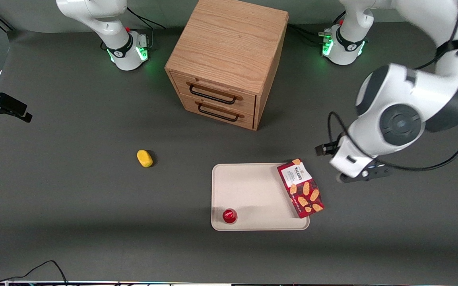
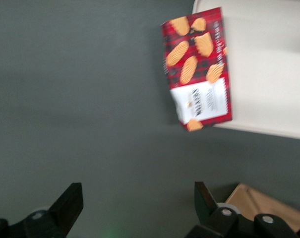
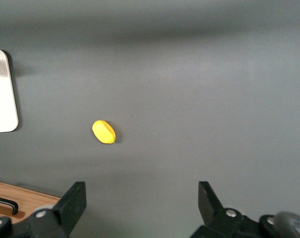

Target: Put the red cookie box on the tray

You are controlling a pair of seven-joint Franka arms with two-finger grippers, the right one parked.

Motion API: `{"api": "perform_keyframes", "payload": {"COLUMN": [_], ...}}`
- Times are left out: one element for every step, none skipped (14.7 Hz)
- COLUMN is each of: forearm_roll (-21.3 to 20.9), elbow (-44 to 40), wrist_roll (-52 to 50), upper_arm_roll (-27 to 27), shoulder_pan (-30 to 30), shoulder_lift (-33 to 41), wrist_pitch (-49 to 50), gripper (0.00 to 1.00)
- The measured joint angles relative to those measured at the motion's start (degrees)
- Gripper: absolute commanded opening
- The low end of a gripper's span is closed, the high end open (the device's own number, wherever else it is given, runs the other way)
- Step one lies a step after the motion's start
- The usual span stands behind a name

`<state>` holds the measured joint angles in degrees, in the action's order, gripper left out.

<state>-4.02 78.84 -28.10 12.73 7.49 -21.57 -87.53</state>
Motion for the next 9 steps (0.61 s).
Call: {"api": "perform_keyframes", "payload": {"forearm_roll": [0.15, 0.22, 0.25, 0.25, 0.26, 0.27, 0.27, 0.27, 0.27], "elbow": [0.28, 0.35, 0.38, 0.45, 0.8, 1.07, 1.81, 3.11, 4.92], "wrist_roll": [1.24, 2.33, 3.27, 3.99, 5.51, 6.33, 7.81, 9.96, 12.59], "upper_arm_roll": [-0.02, -0.09, -0.27, -0.62, -1.27, -1.61, -2.31, -3.31, -4.61], "shoulder_pan": [-0.6, -1.01, -1.24, -1.35, -1.61, -1.7, -1.7, -1.71, -1.73], "shoulder_lift": [0.96, 1.47, 1.7, 1.79, 2.01, 2.3, 3.24, 4.97, 7.47], "wrist_pitch": [1.14, 2.04, 2.63, 2.79, 2.92, 2.99, 3.0, 2.94, 2.81], "gripper": [1.0, 1.0, 1.0, 1.0, 1.0, 1.0, 1.0, 1.0, 1.0]}}
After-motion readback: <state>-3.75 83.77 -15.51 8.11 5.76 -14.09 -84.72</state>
